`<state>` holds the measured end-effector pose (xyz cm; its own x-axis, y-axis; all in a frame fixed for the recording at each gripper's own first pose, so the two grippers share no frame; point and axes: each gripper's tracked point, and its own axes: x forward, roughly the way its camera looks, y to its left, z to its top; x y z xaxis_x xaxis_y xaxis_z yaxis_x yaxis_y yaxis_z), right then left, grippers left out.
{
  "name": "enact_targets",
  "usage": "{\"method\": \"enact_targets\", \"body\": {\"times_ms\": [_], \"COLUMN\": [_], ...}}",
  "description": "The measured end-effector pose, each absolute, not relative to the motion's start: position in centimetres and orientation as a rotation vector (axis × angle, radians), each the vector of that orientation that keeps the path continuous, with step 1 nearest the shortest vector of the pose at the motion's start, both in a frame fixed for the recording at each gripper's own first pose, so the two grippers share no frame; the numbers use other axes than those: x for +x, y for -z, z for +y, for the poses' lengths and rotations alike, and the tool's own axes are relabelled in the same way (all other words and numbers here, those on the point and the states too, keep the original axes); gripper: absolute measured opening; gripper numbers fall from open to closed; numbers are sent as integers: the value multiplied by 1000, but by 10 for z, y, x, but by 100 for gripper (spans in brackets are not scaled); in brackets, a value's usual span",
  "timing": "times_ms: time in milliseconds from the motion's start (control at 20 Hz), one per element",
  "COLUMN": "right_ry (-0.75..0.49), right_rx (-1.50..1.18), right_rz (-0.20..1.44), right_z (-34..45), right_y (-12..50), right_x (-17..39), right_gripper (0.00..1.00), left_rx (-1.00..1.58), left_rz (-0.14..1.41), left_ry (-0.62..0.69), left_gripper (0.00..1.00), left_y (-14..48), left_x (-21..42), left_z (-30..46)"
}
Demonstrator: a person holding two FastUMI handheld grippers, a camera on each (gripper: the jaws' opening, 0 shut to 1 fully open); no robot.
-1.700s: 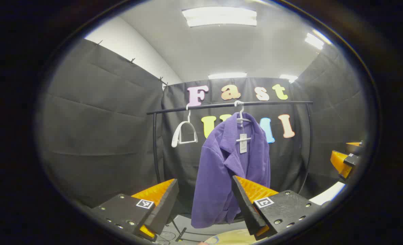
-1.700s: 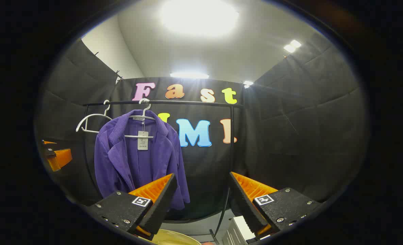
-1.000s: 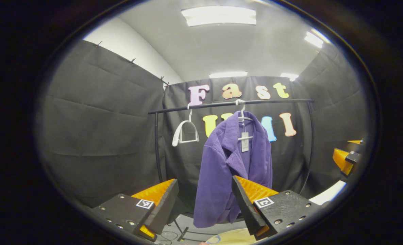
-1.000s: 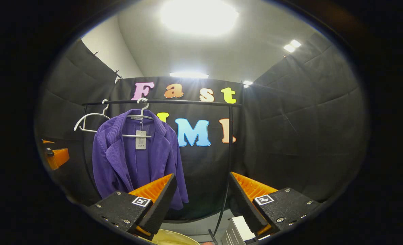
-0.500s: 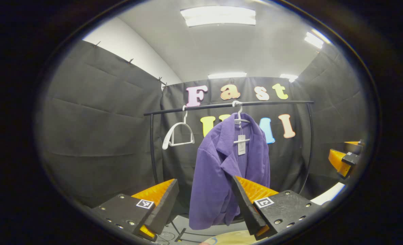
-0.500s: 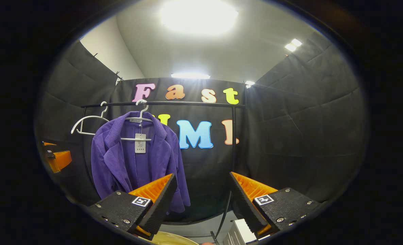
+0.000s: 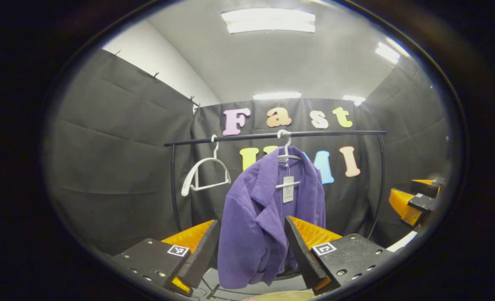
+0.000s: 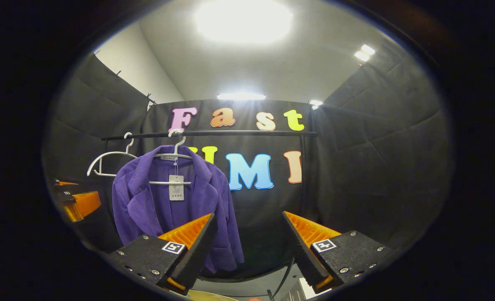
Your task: Grasp the clothes on the hanger with both hands and then place them into the laundry hamper below.
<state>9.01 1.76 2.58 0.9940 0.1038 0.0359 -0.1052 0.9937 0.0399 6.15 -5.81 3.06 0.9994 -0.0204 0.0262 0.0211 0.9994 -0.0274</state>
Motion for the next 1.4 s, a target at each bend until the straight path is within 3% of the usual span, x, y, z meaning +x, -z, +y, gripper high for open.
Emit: {"method": "enact_targets", "body": {"times_ms": [100, 400, 450, 1000, 1100, 1300, 1400], "right_ry": [-114, -161, -172, -300, -326, -387, -426], "right_rx": [52, 87, 91, 119, 128, 140, 150], "right_rz": [-33, -35, -39, -41, -29, -7, 8], "right_z": [20, 36, 41, 91, 100, 122, 135], "right_y": [-26, -31, -32, -29, -23, -14, -8], "right_x": [103, 143, 150, 225, 239, 265, 275], "right_gripper": [95, 95, 95, 95, 95, 95, 95], "left_rx": [-40, -62, -63, -66, -61, -55, -55], "left_rz": [-21, -9, -6, 44, 53, 72, 77], "left_ry": [19, -1, -3, -33, -43, -96, -120], "left_gripper": [90, 91, 85, 85, 96, 96, 91], "left_y": [-30, -27, -26, -3, 3, 14, 19], "left_x": [73, 108, 115, 179, 188, 206, 215], "left_z": [-63, -74, -76, -104, -107, -100, -98]}}
